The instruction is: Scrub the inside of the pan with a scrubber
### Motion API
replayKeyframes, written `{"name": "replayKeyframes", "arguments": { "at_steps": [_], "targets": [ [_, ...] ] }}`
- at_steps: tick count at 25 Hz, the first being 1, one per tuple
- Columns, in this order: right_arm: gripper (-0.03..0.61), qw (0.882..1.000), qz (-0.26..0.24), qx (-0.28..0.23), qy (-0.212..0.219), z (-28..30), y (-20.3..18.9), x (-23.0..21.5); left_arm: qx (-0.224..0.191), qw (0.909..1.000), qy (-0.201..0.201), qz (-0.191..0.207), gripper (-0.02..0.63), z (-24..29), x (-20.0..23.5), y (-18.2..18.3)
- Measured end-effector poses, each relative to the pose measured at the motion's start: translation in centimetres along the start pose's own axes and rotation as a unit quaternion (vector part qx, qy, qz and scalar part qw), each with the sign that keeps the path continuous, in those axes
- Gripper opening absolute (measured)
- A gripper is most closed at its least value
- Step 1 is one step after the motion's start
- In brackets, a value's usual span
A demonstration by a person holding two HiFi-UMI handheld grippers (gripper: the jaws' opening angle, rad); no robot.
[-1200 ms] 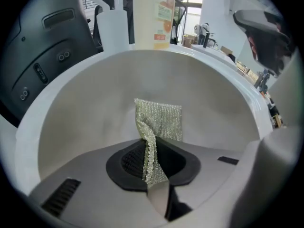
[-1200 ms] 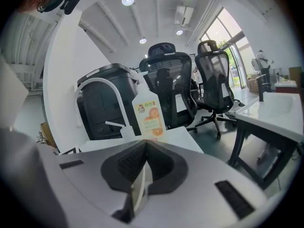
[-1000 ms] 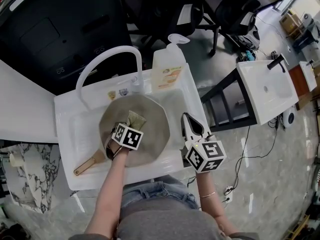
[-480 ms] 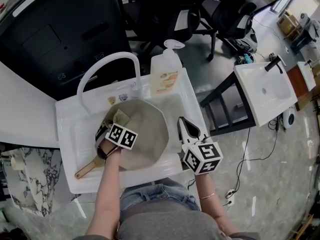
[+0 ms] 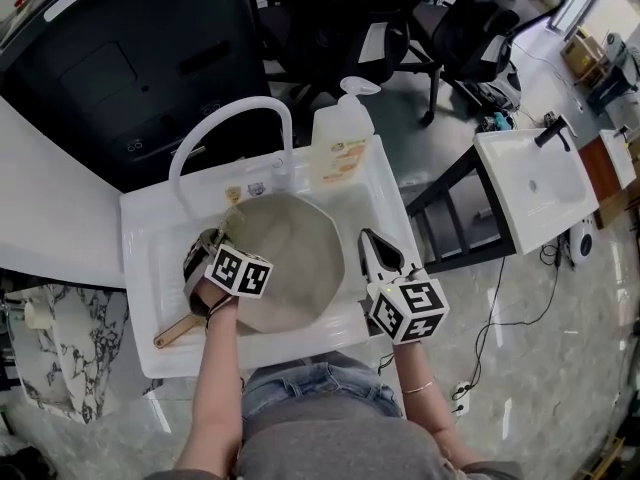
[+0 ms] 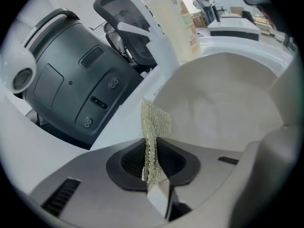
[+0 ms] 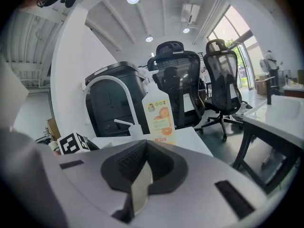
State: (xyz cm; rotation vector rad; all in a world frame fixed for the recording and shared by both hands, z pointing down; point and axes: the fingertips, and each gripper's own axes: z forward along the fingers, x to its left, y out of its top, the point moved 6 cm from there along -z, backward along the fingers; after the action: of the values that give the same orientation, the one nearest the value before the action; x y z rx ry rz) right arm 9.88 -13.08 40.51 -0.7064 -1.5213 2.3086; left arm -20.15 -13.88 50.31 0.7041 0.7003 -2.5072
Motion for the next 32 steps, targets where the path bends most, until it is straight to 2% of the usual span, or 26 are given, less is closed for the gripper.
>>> {"name": "replayKeyframes", "arguments": {
  "at_steps": [4,6,9,11,14,17,22,26,30,32],
  "targets": [
    [0.011,1.000,-0.004,-0.001,0.004,0.0,0.2,0.6,-0.032,0.9990,0.011,-0.027,0.065,-2.0,1.7,-0.2],
    [0.011,1.000,-0.004,-0.002,0.005,-0.1,0.2,0.9,-0.047,0.9979,0.002,-0.044,0.064,-3.1,2.1,-0.3],
    [0.011,1.000,-0.005,-0.004,0.002,-0.6,0.1,1.2,-0.074,0.9934,-0.042,-0.077,0.066,-4.5,1.6,-0.1],
    [0.011,1.000,-0.004,-0.005,-0.003,-1.0,0.0,1.3,-0.094,0.9855,-0.090,-0.109,0.065,-5.2,0.8,0.2],
    [0.011,1.000,-0.001,-0.008,-0.014,-1.9,-0.3,1.3,-0.117,0.9638,-0.181,-0.158,0.064,-5.9,-1.5,0.9],
    [0.011,1.000,0.004,-0.011,-0.027,-3.1,-0.8,1.3,-0.126,0.9374,-0.268,-0.183,0.064,-6.7,-4.6,1.4],
    [0.011,0.998,0.012,-0.015,-0.053,-5.0,-1.4,1.0,-0.117,0.8783,-0.406,-0.223,0.064,-8.0,-8.7,2.0],
    [0.011,0.997,0.021,-0.018,-0.072,-6.5,-2.0,0.8,-0.110,0.8362,-0.481,-0.239,0.065,-8.6,-10.2,2.1],
    [0.011,0.996,0.030,-0.019,-0.084,-7.3,-2.5,0.6,-0.082,0.8114,-0.527,-0.240,0.065,-8.5,-11.8,1.8],
    [0.011,0.995,0.034,-0.020,-0.088,-7.6,-2.6,0.5,-0.063,0.8089,-0.534,-0.238,0.064,-7.9,-12.5,1.3]
  ]
}}
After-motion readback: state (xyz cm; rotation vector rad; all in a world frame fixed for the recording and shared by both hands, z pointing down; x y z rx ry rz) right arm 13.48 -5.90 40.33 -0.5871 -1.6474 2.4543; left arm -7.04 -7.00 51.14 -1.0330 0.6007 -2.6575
